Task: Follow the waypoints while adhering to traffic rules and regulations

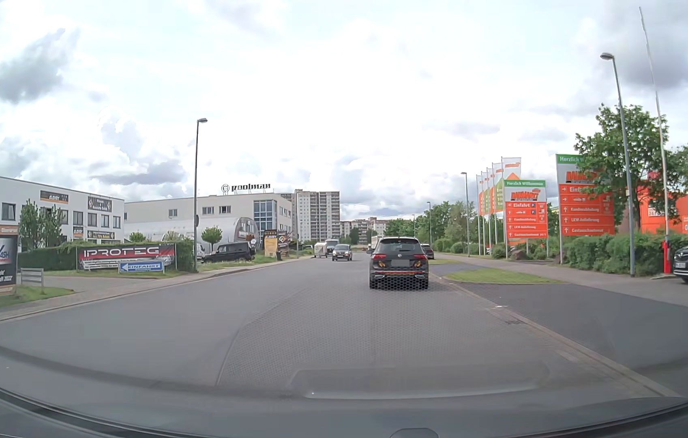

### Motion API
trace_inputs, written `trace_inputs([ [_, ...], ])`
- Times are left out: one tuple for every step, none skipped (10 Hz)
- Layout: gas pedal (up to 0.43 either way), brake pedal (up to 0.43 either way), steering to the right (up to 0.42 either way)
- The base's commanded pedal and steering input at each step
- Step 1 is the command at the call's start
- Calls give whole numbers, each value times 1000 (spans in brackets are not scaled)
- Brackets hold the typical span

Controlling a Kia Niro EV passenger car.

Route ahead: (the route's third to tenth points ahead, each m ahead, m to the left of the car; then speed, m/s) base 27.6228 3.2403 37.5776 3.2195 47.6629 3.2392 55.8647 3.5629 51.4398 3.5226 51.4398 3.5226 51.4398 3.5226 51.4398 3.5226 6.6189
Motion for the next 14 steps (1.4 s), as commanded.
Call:
trace_inputs([
  [20,0,3],
  [20,0,3],
  [39,0,3],
  [47,0,3],
  [59,0,3],
  [59,0,2],
  [59,0,2],
  [59,0,2],
  [59,0,2],
  [59,0,2],
  [59,0,2],
  [47,0,2],
  [28,0,2],
  [0,0,1],
])
